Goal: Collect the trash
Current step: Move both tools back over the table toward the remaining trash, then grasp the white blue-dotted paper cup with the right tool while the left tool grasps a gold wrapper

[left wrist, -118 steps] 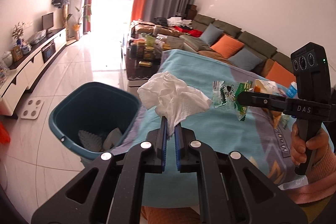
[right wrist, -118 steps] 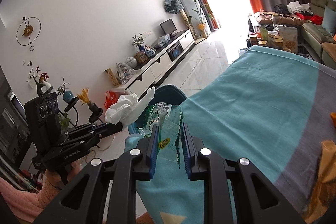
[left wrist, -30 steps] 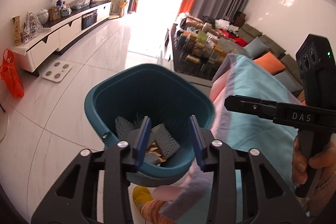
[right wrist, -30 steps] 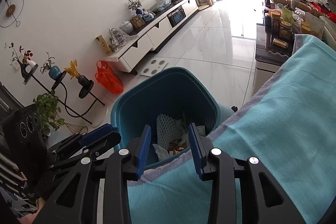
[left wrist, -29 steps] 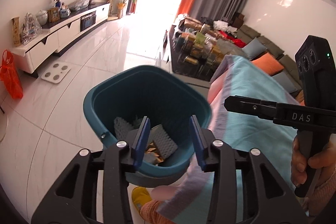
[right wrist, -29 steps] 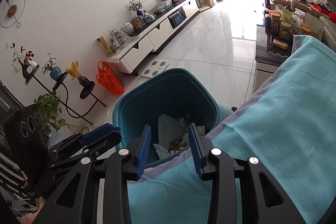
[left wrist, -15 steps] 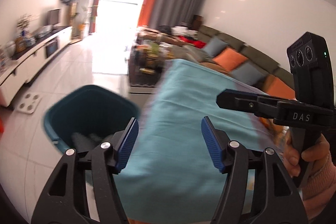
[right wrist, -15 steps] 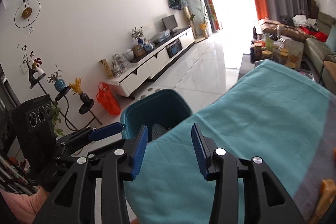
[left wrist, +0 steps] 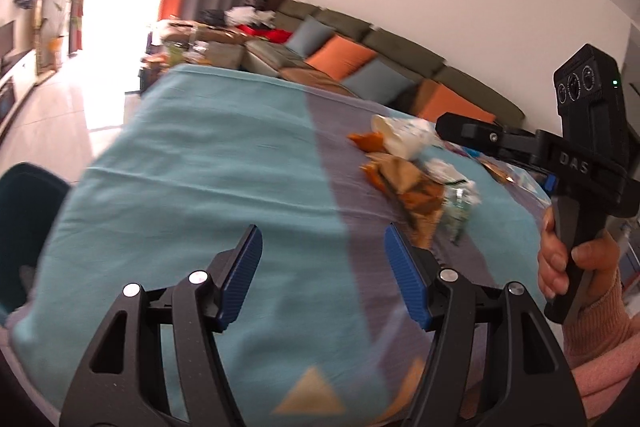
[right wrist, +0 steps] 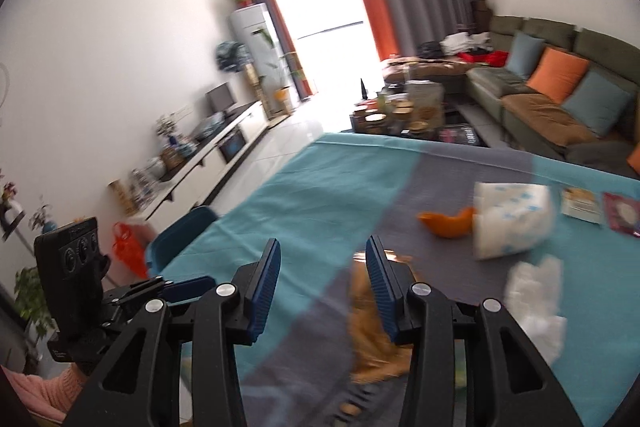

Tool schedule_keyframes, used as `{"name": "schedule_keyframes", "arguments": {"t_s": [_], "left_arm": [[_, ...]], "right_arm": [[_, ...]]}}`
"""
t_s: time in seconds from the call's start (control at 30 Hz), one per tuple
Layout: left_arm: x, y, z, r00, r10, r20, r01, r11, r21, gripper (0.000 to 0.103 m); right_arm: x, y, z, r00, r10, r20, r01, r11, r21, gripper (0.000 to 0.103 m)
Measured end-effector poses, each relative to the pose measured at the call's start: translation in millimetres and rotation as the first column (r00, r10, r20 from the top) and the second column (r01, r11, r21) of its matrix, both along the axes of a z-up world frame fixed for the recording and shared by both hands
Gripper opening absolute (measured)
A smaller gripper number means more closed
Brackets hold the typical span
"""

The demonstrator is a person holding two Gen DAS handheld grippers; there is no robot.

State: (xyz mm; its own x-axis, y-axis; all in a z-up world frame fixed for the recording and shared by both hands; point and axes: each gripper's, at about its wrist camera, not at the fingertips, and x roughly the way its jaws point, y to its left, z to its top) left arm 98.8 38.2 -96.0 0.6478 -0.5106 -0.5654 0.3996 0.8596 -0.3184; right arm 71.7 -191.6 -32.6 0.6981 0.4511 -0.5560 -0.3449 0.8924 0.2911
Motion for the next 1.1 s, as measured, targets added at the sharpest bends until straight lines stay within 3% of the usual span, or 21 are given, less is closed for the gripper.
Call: {"name": "schedule_keyframes", "arguments": {"t_s": [0.23,0.4,0.7,0.8,0.87,1.1], "left_arm": [[18,-60,-7,0.992,-0.113,-0.050,0.114,0.993,0.016,0.063],[33,-90,-13,0.986,-0.139,-0.089,0.142,0.989,0.029,0.063],[64,-112,-24,0.974,-0.140,-0.179,0.146,0.989,0.021,0.056],[71,-115,-29,0.969,-0.140,-0.201,0.145,0.989,0.008,0.049],[73,-112,-32,0.967,-0.141,-0.211,0.145,0.990,0.002,0.039],[76,-115,-36,0.960,-0.161,-0.229,0.163,0.987,-0.012,0.021]], "right_arm": [[21,-62,-14,0.987,-0.159,-0.031,0.159,0.987,-0.006,0.045],[50,-89,-26,0.967,-0.247,-0.065,0.244,0.969,-0.042,0.049],[99,-106,-48,0.947,-0.289,-0.142,0.288,0.957,-0.030,0.050],[105,-106,-55,0.942,-0.294,-0.162,0.293,0.956,-0.034,0.050],[109,-106,-59,0.939,-0.293,-0.180,0.293,0.956,-0.026,0.049],[109,-108,-67,0.933,-0.295,-0.204,0.299,0.954,-0.013,0.033]]}}
